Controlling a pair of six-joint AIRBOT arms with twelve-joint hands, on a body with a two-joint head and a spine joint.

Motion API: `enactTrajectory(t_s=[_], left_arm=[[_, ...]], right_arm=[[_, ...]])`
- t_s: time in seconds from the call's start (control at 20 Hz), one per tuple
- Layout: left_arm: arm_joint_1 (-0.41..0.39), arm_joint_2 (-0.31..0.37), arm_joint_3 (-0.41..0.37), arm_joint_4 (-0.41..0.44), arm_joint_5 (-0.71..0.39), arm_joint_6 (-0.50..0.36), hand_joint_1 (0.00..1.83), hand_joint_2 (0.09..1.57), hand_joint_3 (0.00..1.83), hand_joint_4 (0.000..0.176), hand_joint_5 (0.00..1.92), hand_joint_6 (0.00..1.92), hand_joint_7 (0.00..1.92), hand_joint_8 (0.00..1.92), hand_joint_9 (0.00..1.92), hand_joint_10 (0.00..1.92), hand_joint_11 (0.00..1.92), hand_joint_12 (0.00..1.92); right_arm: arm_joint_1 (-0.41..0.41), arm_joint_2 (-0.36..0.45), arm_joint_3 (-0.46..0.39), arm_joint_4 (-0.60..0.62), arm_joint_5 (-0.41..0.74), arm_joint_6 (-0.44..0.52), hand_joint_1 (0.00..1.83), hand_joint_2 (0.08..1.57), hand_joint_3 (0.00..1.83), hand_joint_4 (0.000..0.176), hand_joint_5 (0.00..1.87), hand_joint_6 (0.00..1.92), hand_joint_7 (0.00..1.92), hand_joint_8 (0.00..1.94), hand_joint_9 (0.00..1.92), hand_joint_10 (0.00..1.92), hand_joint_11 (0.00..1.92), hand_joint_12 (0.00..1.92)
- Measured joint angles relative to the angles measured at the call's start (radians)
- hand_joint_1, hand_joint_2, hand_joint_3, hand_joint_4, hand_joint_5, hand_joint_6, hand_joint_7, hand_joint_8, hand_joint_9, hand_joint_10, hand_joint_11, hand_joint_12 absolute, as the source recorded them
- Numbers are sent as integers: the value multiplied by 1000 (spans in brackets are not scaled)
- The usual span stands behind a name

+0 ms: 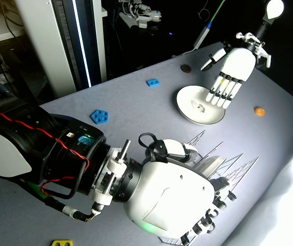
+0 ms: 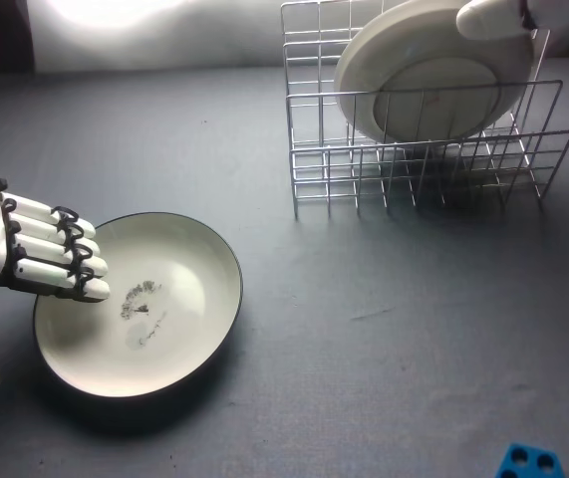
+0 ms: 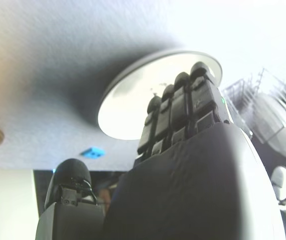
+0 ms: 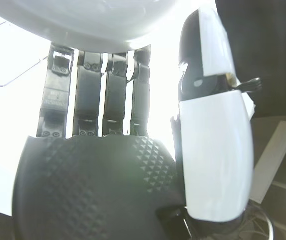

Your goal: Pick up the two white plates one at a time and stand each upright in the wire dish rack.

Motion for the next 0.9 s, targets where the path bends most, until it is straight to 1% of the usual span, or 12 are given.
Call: enactTrajectory(t_s=[0.1, 0.2, 0.4, 0.45, 0.5, 0.65, 0.7, 0.75, 0.8, 0.85, 0.9], left_arm=[[1, 0, 0, 1, 0, 0, 0, 1140, 1, 0, 0, 0, 0, 0, 0, 0, 0, 0], [1, 0, 1, -2, 0, 0, 0, 1135, 0, 0, 0, 0, 0, 0, 0, 0, 0, 0], [14, 0, 8, -13, 1, 1, 0, 1140, 1, 0, 0, 0, 0, 0, 0, 0, 0, 0], [15, -2, 10, -18, 2, 1, 0, 1139, 1, 0, 0, 0, 0, 0, 0, 0, 0, 0], [15, -4, 13, -19, 0, 0, 0, 1139, 1, 0, 0, 0, 0, 0, 0, 0, 0, 0], [16, -5, 16, -19, 1, 1, 0, 1137, 0, 0, 0, 0, 0, 0, 0, 0, 0, 0], [20, -5, 16, -21, 2, 2, 0, 1136, 0, 0, 0, 0, 0, 0, 0, 0, 0, 0], [22, -5, 16, -23, 3, 3, 0, 1136, 0, 0, 0, 0, 0, 0, 0, 0, 0, 0], [26, -6, 19, -26, 4, 2, 0, 1136, 0, 0, 0, 0, 0, 0, 0, 0, 0, 0], [34, -6, 23, -27, 5, 2, 0, 1132, 0, 0, 0, 0, 0, 0, 0, 0, 0, 0], [46, -8, 23, -27, 6, 2, 0, 1131, 0, 0, 0, 0, 0, 0, 0, 0, 0, 0]], right_arm=[[12, 3, 0, 0, 0, 0, 1078, 1035, 0, 0, 714, 7, 775, 6, 762, 11, 366, 1013], [19, 7, -1, 0, 3, -1, 1072, 1042, 2, 0, 703, 0, 762, 2, 752, 5, 352, 1005], [47, 18, -10, -3, 15, -17, 1024, 1067, 1, 0, 633, 0, 688, 0, 639, 0, 196, 1087], [64, 24, -13, -29, 31, -30, 1029, 1062, 0, 0, 607, 0, 659, 0, 603, 0, 163, 1085], [104, 50, -36, -130, 74, -56, 1030, 1061, 0, 0, 601, 0, 652, 0, 594, 0, 156, 1085], [156, 77, -76, -245, 149, -98, 1042, 1052, 0, 0, 585, 0, 630, 0, 574, 0, 132, 1081], [178, 86, -100, -297, 168, -120, 1033, 1045, 0, 0, 491, 0, 525, 0, 479, 0, 39, 1096], [193, 92, -130, -345, 176, -171, 1007, 1052, 1, 0, 392, 0, 403, 0, 378, 0, 0, 1038], [197, 96, -149, -373, 179, -193, 1010, 1057, 3, 0, 352, 0, 358, 0, 333, 0, 0, 972], [207, 99, -168, -399, 180, -217, 1007, 1043, 0, 0, 287, 1, 285, 0, 265, 3, 0, 850], [222, 108, -199, -432, 179, -262, 979, 1044, 0, 0, 169, 0, 149, 0, 144, 2, 0, 588]])
